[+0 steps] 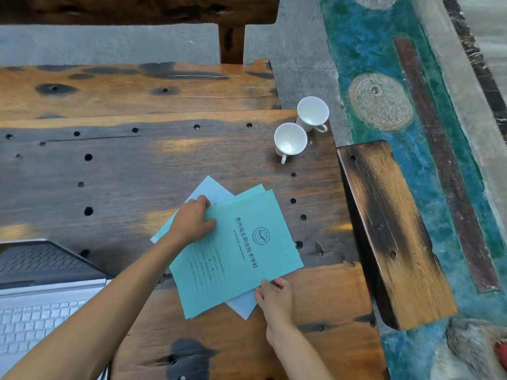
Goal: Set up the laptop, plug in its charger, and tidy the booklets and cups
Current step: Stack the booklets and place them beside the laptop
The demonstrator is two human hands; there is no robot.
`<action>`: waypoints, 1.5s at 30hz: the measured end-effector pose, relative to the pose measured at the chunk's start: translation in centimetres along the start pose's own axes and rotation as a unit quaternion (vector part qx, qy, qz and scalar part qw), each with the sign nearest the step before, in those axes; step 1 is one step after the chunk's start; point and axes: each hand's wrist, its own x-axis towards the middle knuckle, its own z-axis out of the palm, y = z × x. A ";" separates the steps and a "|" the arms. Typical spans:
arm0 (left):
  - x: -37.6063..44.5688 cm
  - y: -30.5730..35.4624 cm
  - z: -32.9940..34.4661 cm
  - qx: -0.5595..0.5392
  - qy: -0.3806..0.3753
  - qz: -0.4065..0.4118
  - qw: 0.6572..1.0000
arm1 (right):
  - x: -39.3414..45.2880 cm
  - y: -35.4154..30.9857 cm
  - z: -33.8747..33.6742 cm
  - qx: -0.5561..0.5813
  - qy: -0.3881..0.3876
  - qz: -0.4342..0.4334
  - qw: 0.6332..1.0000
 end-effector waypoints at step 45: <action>-16.4 -2.9 7.0 -0.637 -0.024 -0.196 0.745 | 1.7 -11.9 1.8 -0.227 -0.217 -0.170 0.934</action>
